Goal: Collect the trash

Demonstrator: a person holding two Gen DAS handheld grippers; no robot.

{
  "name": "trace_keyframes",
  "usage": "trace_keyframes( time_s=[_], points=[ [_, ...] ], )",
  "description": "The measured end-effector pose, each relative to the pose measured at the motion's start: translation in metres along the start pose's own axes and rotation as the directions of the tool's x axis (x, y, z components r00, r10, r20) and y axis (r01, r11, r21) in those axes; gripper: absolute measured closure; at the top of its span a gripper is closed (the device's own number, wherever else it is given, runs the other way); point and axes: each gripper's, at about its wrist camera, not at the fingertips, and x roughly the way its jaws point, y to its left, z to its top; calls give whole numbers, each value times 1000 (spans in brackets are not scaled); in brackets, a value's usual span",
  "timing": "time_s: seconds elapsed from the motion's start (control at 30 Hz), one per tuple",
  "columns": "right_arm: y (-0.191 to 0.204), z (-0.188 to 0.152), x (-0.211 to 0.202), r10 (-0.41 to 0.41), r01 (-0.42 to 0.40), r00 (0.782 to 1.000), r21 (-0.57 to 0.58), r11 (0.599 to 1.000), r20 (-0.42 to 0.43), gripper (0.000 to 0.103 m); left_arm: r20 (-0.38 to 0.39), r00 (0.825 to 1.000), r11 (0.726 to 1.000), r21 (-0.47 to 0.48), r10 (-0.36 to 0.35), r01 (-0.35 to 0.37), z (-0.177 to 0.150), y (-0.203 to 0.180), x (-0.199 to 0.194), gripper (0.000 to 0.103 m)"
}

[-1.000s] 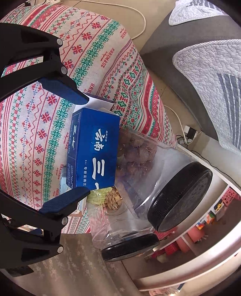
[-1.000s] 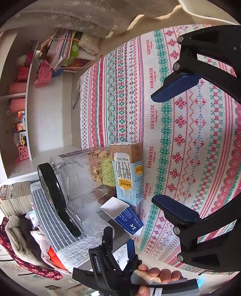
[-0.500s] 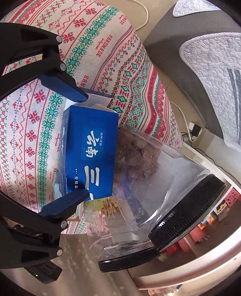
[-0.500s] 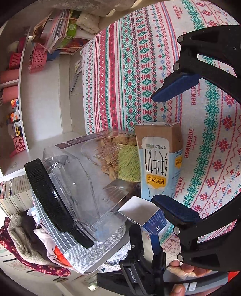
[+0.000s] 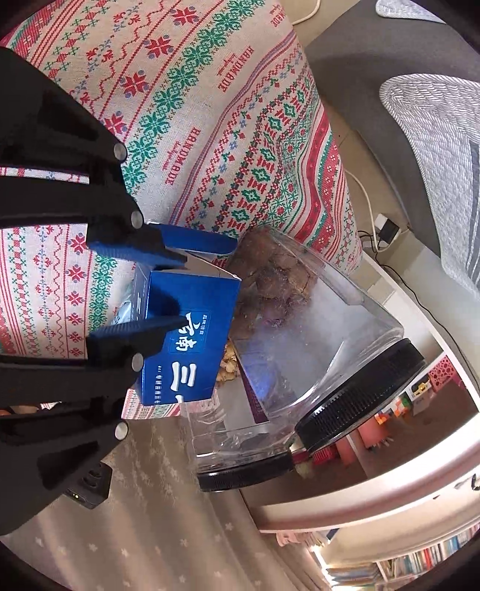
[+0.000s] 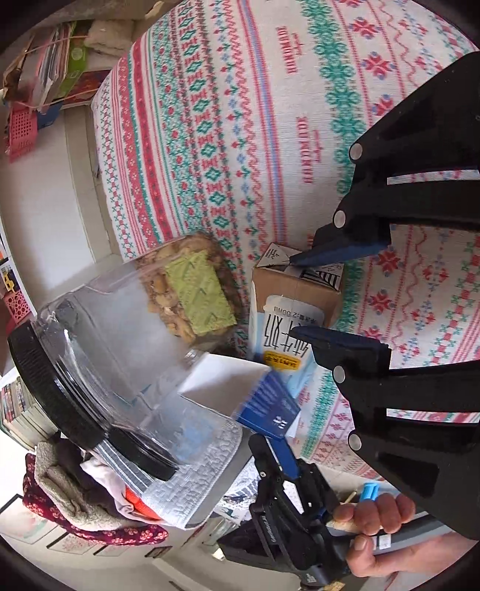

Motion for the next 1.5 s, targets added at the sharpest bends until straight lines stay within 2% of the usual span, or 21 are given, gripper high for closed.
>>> trace_keyframes(
  time_s=[0.17,0.23,0.27,0.4,0.5,0.57,0.6,0.63,0.67,0.7,0.73,0.77,0.87,1.0,1.07,1.13,1.27,1.33,1.37,1.47,1.5],
  points=[
    [36,-26,-3,8,-23,997,-190,981,-81,70,-31,999,999,15,-34,34,-12,0,-10,95],
    [48,-32,-11,-54,38,997,-263,964,-55,49,-48,998,999,29,-40,42,-18,-2,-16,97],
    [52,-32,-15,-81,71,996,-296,953,-22,34,-54,997,998,33,-52,54,-21,-3,-19,97],
    [48,-18,-20,-127,135,991,-335,932,47,23,-45,998,997,61,-45,48,-23,-4,-34,97],
    [50,-10,-5,-125,126,992,-416,901,31,14,-45,998,998,53,-39,41,-25,-1,-41,97],
    [56,-10,7,-151,138,988,-464,875,9,15,-28,1000,998,65,7,-5,-24,0,-44,97],
    [58,-10,12,-164,147,986,-474,868,6,15,-3,998,995,85,61,-60,-22,-1,-48,97],
    [60,-11,15,-170,152,985,-479,864,7,16,33,993,987,105,115,-118,-21,-2,-52,94],
    [60,-11,17,-181,163,983,-484,860,10,21,57,990,984,116,128,-134,-19,-4,-55,79],
    [60,-11,21,-202,178,979,-487,855,2,32,71,991,985,116,117,-125,-17,-3,-58,62],
    [59,-11,25,-220,185,975,-484,855,-15,43,89,989,986,109,119,-128,-17,-3,-60,27],
    [58,-12,26,-225,189,974,-470,862,-20,45,110,985,983,107,136,-147,-16,-4,-61,18],
    [53,-18,14,-218,189,976,-424,886,-21,46,92,982,965,191,163,-178,-19,-15,-48,18],
    [32,-26,-13,-218,205,975,-235,950,-31,46,93,962,902,337,255,-271,-25,-33,-26,18],
    [22,-32,-25,-250,245,968,-158,956,-15,46,97,956,859,422,275,-290,-31,-45,-17,18],
    [14,-35,-36,-245,244,970,-107,964,0,46,120,935,773,533,333,-344,-40,-59,-6,18],
    [13,-33,-47,-243,246,969,-108,963,42,46,187,895,562,721,405,-405,-63,-83,15,12],
    [11,-33,-49,-244,248,969,-108,963,42,46,205,873,484,765,443,-425,-71,-87,27,12],
    [10,-33,-47,-245,248,969,-107,963,39,46,207,864,464,773,460,-432,-72,-88,33,12],
    [8,-36,-44,-244,245,969,-111,963,27,46,210,850,449,774,483,-447,-71,-86,46,12],
    [7,-37,-43,-247,249,969,-114,962,27,46,223,841,429,779,493,-458,-71,-86,50,12]
  ],
)
